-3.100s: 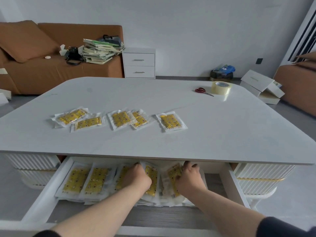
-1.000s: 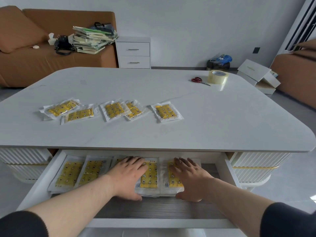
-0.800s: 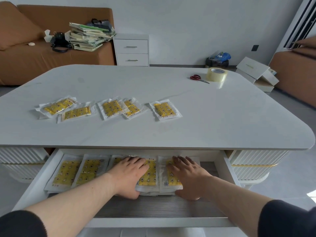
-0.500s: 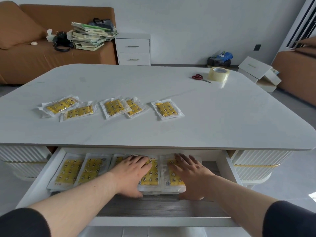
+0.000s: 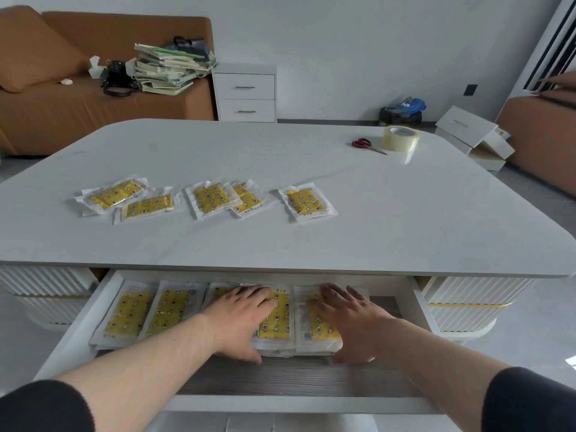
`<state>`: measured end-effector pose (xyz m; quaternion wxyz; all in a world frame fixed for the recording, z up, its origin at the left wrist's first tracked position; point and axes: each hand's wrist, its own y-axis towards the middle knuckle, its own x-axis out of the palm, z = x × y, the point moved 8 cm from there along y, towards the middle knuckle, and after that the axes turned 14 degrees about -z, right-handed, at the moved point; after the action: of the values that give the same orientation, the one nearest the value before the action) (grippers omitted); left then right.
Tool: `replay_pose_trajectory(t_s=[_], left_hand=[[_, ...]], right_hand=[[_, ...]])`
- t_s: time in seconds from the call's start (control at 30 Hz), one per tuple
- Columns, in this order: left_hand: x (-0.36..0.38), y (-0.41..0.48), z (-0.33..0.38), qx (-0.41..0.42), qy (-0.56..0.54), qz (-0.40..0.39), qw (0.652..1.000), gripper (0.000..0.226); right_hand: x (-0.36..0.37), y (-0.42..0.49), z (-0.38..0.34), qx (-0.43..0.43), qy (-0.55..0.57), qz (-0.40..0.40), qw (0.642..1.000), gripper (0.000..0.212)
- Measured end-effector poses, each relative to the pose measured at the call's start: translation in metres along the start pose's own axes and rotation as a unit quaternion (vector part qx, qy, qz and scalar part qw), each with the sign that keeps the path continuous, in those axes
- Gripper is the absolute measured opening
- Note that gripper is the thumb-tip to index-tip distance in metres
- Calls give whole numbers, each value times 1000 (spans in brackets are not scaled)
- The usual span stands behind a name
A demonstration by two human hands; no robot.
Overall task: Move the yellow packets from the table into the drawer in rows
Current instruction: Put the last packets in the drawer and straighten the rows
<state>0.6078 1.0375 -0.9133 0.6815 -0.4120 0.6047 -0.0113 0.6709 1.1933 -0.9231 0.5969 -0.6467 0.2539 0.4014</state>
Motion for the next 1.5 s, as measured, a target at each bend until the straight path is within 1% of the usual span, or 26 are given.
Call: replay_pose_trajectory(t_s=[0.13,0.27,0.37,0.47,0.53,0.6,0.7,0.83,0.93,1.0,1.13,1.23,1.27,1.33,1.4,1.43,1.5], left_hand=[[-4,-14,1,0,-14,-6,1000,94],[-9,-31,0,6,-24,-4,1000,82],[-22,-48,-5,2,-45,25,999,72],[-37,-66,-15,-17,-125,48,991,50],[-45,-79,-21,-27,-152,48,987,35],[-55,-95,-28,-33,-179,60,981,24],[-69,-121,-43,-46,-233,87,967,23],[-78,-144,-68,-74,-290,141,944,18],[-78,-147,-87,-84,-337,166,923,14],[-78,-142,-98,-88,-351,173,916,11],[-88,-122,-122,-106,-358,187,909,10],[-104,-101,-142,-128,-352,222,900,14],[-109,-93,-150,-143,-346,242,895,17],[-117,-78,-167,-187,-328,273,885,29],[-120,-59,-180,-220,-304,262,889,43],[-120,-49,-184,-229,-284,241,899,50],[-117,-30,-187,-233,-235,197,923,58]], right_hand=[[-5,-5,-2,3,23,4,1000,107],[-9,-13,-8,4,23,15,1000,95],[-25,-23,-8,11,99,57,993,72],[-46,-34,-9,22,198,69,977,39],[-64,-43,-14,4,237,76,968,25],[-84,-58,-13,-8,265,105,959,23],[-108,-78,-8,-8,283,147,948,21],[-131,-88,-13,-9,301,183,936,13],[-145,-86,-17,-12,310,194,931,12],[-153,-79,-15,-7,319,188,929,11],[-176,-63,2,2,332,206,920,13],[-191,-42,30,34,357,231,904,12],[-194,-34,38,43,361,239,900,13],[-200,-17,55,58,365,249,895,15],[-203,0,71,84,367,253,891,15],[-205,7,80,106,361,257,890,15],[-209,19,93,176,314,257,897,18]])
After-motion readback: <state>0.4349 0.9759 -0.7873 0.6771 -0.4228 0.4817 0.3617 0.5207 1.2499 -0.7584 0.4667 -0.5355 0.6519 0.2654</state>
